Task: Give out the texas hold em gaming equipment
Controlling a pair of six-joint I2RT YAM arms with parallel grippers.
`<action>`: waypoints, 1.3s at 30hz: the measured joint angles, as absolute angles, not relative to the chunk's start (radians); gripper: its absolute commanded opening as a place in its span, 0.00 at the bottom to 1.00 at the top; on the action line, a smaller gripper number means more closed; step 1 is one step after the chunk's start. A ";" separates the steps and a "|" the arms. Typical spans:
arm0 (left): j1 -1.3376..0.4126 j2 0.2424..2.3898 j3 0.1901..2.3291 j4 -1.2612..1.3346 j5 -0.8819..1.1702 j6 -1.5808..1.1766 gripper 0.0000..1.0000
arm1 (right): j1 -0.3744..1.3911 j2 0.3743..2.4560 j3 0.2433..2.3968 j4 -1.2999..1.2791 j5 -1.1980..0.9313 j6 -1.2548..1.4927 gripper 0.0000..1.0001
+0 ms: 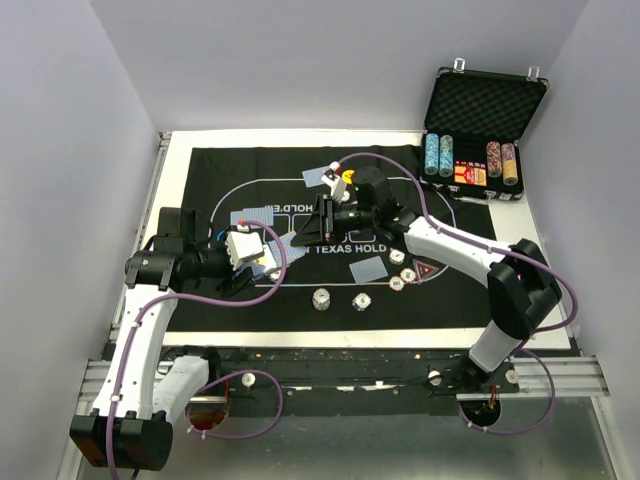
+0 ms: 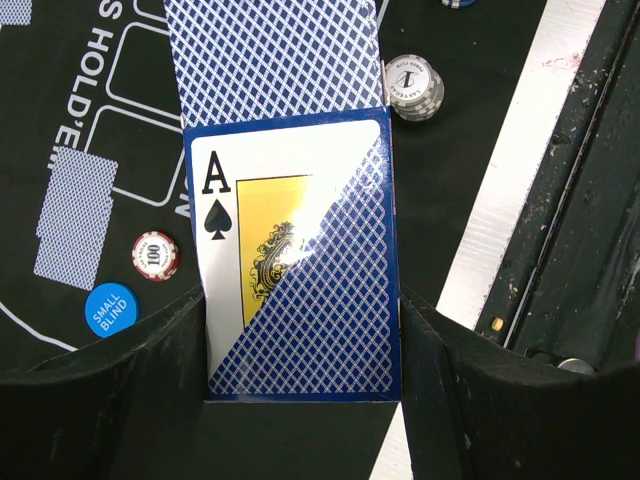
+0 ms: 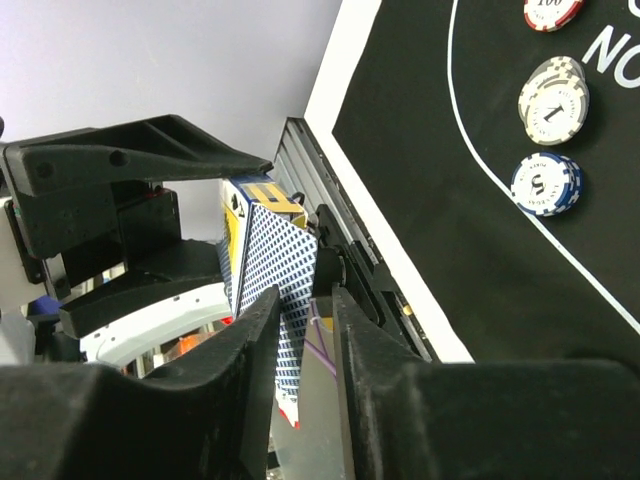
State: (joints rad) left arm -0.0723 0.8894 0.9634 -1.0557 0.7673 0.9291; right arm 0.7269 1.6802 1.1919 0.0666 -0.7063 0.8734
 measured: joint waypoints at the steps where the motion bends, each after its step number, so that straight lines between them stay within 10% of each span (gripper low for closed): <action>1: -0.072 0.889 0.963 -1.056 0.767 0.929 0.47 | 0.727 1.678 1.191 0.069 -0.707 0.879 0.29; 39: -0.072 0.889 0.963 -1.055 0.767 0.927 0.47 | 0.624 1.553 1.142 0.018 -0.706 0.883 0.11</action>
